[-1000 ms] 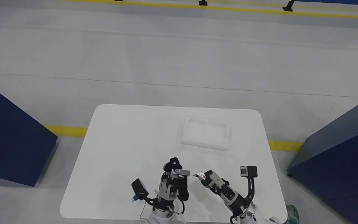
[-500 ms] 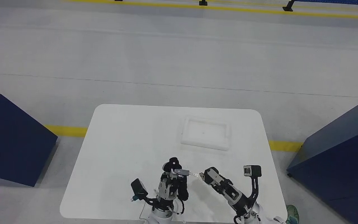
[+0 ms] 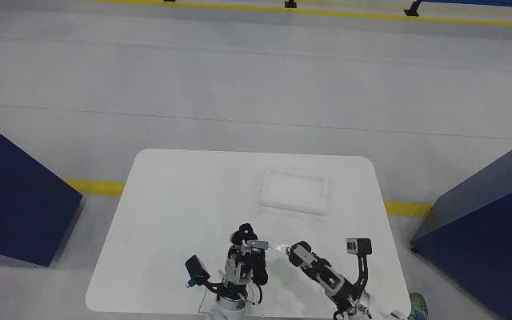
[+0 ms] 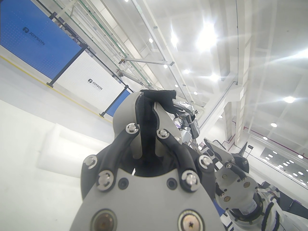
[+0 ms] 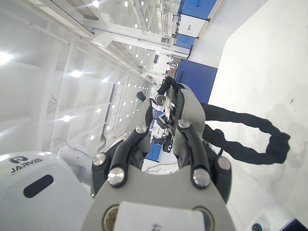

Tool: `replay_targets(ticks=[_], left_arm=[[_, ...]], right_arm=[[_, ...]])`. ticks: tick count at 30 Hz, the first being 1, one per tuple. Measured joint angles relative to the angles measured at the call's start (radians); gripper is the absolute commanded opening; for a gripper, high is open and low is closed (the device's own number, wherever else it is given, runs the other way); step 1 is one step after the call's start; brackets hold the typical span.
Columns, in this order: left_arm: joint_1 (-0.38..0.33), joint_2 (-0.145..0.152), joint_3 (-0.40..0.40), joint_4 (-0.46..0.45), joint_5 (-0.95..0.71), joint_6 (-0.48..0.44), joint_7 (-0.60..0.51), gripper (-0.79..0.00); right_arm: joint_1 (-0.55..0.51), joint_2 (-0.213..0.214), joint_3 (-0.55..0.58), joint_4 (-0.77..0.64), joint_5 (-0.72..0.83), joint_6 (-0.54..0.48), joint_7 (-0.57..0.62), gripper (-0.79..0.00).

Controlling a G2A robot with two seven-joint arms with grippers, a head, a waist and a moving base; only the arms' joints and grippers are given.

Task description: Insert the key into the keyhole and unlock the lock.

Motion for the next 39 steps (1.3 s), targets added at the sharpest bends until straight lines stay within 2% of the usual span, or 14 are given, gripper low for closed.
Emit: replay_targets(ticks=[7,15,39], left_arm=[[0.000,-0.002,-0.002,0.002,0.003,0.001,-0.002,-0.785],[0.001,-0.004,-0.004,0.003,0.006,-0.002,-0.003,-0.785],[0.005,-0.008,-0.011,0.002,0.014,-0.009,-0.009,-0.785]], right_arm=[[-0.003,0.000,-0.006,0.003,0.000,-0.006,0.019,-0.637],[0.004,-0.002,-0.017,0.009,-0.006,-0.001,0.023,-0.705],[0.030,-0.007,-0.026,0.022,-0.003,0.020,0.014,-0.705]])
